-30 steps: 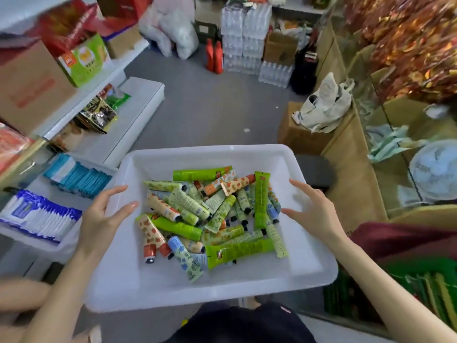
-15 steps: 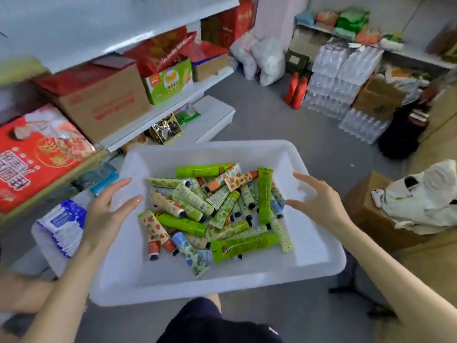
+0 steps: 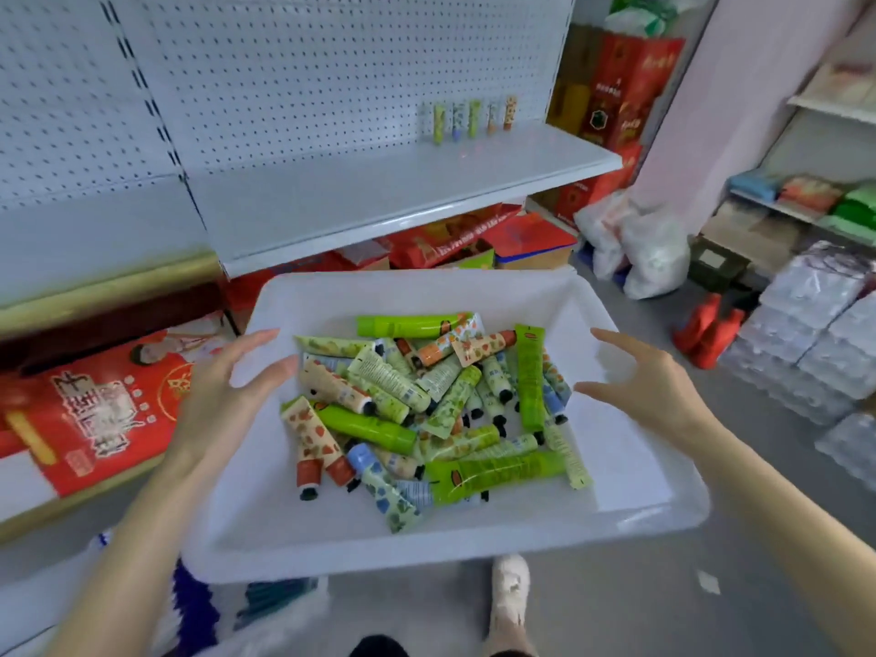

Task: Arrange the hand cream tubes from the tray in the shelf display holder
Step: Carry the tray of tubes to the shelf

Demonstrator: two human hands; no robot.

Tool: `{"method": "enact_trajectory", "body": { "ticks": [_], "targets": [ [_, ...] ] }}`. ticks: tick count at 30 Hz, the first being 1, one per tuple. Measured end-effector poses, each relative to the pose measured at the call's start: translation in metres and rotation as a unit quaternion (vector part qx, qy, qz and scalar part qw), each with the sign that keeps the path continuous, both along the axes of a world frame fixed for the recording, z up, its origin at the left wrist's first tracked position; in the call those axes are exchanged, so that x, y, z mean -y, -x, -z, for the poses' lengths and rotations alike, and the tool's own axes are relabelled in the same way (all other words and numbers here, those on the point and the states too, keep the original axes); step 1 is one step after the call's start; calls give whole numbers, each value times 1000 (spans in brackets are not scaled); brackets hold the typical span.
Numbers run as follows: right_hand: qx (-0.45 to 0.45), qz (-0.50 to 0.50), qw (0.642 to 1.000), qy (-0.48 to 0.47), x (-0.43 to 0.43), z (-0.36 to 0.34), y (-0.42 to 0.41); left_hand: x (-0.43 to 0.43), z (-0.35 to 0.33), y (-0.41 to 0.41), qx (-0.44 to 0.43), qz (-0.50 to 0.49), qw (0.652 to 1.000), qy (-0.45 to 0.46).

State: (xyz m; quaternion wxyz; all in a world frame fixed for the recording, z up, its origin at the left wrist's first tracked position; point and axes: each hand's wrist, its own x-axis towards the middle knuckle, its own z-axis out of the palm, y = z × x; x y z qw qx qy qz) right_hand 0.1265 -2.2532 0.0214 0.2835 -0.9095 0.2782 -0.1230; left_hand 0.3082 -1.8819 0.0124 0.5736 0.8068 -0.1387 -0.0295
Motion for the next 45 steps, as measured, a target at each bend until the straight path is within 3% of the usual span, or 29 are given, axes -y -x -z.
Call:
{"method": "enact_trajectory", "body": {
  "ticks": [7, 17, 25, 32, 45],
  "targets": [
    [29, -83, 996, 11, 104, -17, -172, 81, -30, -100, 58, -115, 992, 5],
    [25, -234, 972, 23, 206, -42, -391, 166, -40, -203, 19, -230, 973, -5],
    [-6, -250, 968, -4, 228, -23, -523, 193, -30, -324, 4, -268, 963, -5],
    [-24, -237, 971, 14, 233, -27, -617, 199, -30, -426, -13, -243, 970, -10],
    [-63, -246, 967, 18, 224, -23, -733, 197, -35, -525, -30, -262, 959, -106]
  ]
}}
